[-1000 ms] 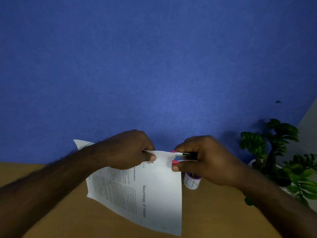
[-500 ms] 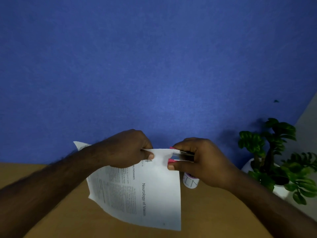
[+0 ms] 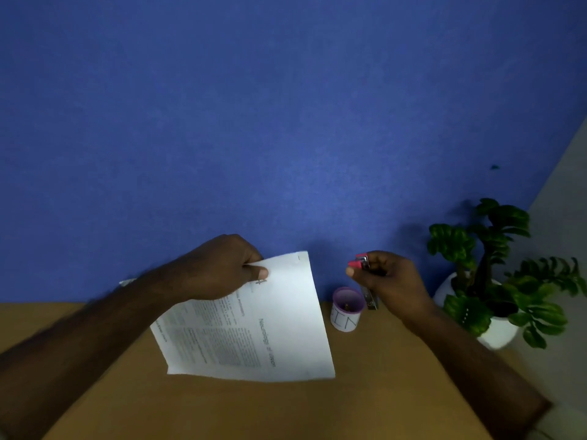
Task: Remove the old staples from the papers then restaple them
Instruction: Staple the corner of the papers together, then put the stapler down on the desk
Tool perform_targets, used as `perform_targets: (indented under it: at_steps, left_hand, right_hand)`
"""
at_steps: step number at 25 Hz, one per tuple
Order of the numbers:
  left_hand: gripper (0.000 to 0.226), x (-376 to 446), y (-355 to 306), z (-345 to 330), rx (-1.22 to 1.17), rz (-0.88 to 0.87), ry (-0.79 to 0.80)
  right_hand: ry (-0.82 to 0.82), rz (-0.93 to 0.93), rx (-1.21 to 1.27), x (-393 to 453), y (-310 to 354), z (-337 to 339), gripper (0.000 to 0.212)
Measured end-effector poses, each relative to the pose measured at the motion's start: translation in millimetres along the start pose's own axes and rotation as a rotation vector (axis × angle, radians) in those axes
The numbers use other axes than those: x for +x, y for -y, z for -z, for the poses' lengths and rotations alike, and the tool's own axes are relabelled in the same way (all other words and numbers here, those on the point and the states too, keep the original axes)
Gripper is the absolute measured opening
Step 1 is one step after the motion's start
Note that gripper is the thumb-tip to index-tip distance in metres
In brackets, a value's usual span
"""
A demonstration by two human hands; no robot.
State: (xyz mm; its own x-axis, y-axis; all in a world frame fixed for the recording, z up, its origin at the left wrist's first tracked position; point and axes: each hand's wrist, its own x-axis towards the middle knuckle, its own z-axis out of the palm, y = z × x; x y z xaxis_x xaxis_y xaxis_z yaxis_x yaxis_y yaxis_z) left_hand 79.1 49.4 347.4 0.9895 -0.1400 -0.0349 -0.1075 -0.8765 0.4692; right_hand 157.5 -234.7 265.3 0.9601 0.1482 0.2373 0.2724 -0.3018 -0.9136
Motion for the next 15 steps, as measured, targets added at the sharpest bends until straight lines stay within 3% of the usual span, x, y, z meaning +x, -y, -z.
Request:
perform_targets:
  at_steps: [3,8,15]
  left_hand:
    - [0.035,0,6,-2,-0.023,-0.005,-0.100]
    - [0.030,-3,20,-22,-0.141,0.028,-0.255]
    - [0.033,-2,35,-59,-0.370,0.102,-0.485]
  right_hand:
    - [-0.155,-0.211,0.002,-2,-59,7,0.011]
    - [-0.331,-0.446,-0.197,-40,-151,-2,0.024]
    - [-0.139,-0.685,-0.516,-95,-227,-34,0.030]
